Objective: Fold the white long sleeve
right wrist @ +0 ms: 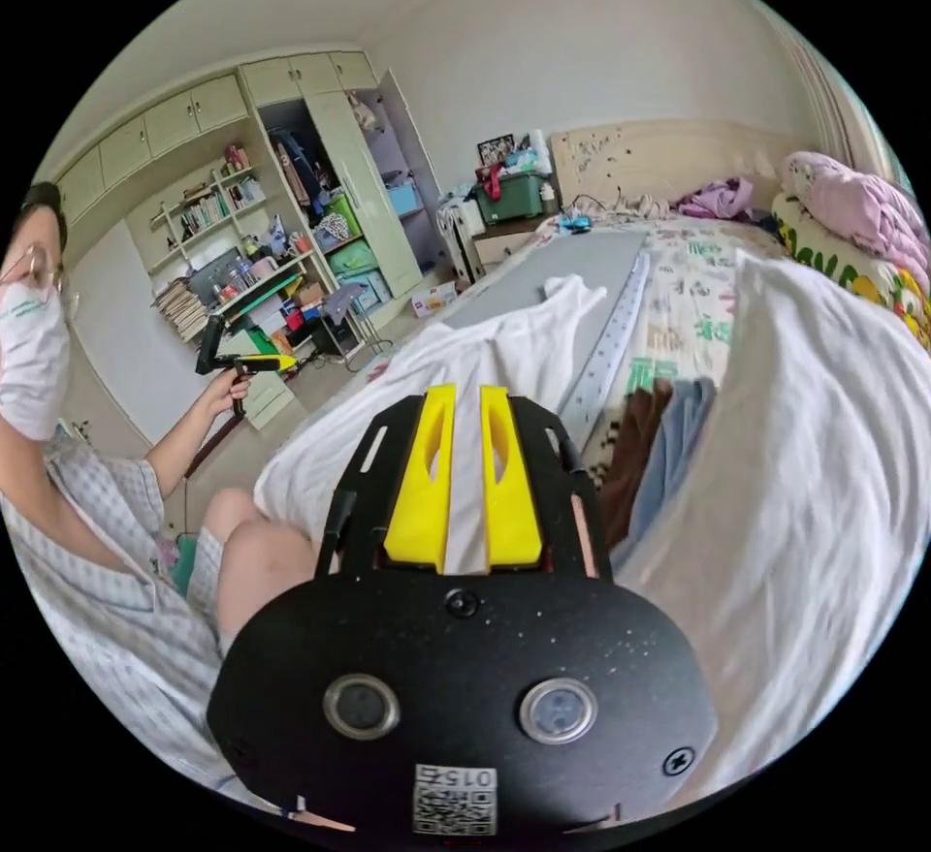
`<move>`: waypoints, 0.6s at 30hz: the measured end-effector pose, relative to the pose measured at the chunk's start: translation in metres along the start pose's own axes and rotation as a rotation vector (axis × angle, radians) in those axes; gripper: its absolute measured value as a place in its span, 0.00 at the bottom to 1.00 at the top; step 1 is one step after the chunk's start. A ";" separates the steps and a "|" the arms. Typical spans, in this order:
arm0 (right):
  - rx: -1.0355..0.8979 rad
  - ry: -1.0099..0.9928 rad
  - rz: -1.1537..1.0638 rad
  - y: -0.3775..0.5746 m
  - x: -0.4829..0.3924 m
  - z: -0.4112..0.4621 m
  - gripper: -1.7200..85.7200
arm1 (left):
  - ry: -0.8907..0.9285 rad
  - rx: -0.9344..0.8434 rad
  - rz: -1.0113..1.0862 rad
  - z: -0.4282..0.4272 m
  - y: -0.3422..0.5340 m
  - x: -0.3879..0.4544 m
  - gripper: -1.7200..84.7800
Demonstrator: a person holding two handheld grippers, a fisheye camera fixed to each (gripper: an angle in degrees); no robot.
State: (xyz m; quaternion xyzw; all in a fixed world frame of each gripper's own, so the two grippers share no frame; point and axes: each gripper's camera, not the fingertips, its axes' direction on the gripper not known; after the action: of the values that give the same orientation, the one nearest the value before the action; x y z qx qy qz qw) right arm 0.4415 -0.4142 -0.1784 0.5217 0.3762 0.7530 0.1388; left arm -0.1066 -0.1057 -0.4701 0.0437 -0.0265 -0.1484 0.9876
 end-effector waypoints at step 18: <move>-0.364 -0.063 0.415 -0.282 0.194 0.440 0.08 | 0.156 -0.283 -0.168 0.344 -0.259 -0.026 0.04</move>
State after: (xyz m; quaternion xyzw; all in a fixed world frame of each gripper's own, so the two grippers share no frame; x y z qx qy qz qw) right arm 0.7001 0.0793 -0.1707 0.5772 0.1153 0.8039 0.0848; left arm -0.2293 -0.3715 -0.1531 -0.0824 0.0754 -0.2286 0.9671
